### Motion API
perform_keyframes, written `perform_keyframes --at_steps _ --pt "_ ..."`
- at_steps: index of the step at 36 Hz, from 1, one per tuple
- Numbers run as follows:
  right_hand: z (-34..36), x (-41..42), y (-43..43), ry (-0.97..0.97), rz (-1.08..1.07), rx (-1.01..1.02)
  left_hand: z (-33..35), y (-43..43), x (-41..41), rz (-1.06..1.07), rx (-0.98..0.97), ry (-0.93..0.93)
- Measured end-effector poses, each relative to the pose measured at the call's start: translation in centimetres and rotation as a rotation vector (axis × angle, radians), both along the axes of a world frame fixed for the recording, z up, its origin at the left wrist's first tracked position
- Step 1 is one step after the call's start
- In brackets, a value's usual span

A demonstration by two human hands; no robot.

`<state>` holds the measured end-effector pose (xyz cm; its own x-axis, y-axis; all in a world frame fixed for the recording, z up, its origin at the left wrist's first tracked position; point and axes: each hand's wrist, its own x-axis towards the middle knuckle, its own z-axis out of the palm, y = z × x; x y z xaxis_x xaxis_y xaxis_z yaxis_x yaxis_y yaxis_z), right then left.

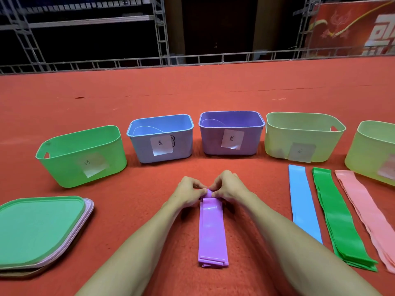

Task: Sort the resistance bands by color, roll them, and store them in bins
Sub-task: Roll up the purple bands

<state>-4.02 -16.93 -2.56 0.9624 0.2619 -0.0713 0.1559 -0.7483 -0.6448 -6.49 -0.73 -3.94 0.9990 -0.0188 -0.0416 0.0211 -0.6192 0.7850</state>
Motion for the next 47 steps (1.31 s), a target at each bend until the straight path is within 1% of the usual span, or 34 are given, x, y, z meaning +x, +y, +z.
perform_keyframes --at_steps 8,11,14,18,24,30,37,43,47 --pt "-0.4 -0.9 -0.2 -0.010 -0.020 0.035 0.3 -0.4 -0.7 0.016 0.001 -0.021" --pt "-0.5 -1.2 -0.1 -0.026 -0.014 0.040 0.6 -0.4 -0.8 0.011 0.033 -0.018" --pt "-0.3 -1.4 -0.3 -0.035 0.011 0.052 0.9 -0.6 -1.0 0.018 0.075 -0.019" --pt "0.3 -1.7 -0.8 -0.053 0.055 0.064 1.2 -0.8 -1.4 0.015 0.057 -0.012" --pt "0.6 -1.7 -0.5 -0.086 0.082 0.023 1.2 -0.9 -2.2 0.040 0.083 -0.038" --pt "0.4 -2.0 -0.6 -0.040 0.082 0.004 1.3 -1.0 -2.6 0.056 0.082 -0.012" --pt "0.3 -2.5 -0.1 -0.033 0.031 -0.008 2.0 -0.7 -3.1 0.000 0.143 0.005" --pt "-0.1 -2.8 0.1 -0.055 0.038 -0.031 2.6 -0.8 -3.1 -0.045 0.180 -0.014" --pt "-0.5 -3.1 0.0 -0.082 0.040 -0.015 2.4 -0.9 -3.2 -0.036 0.161 -0.030"
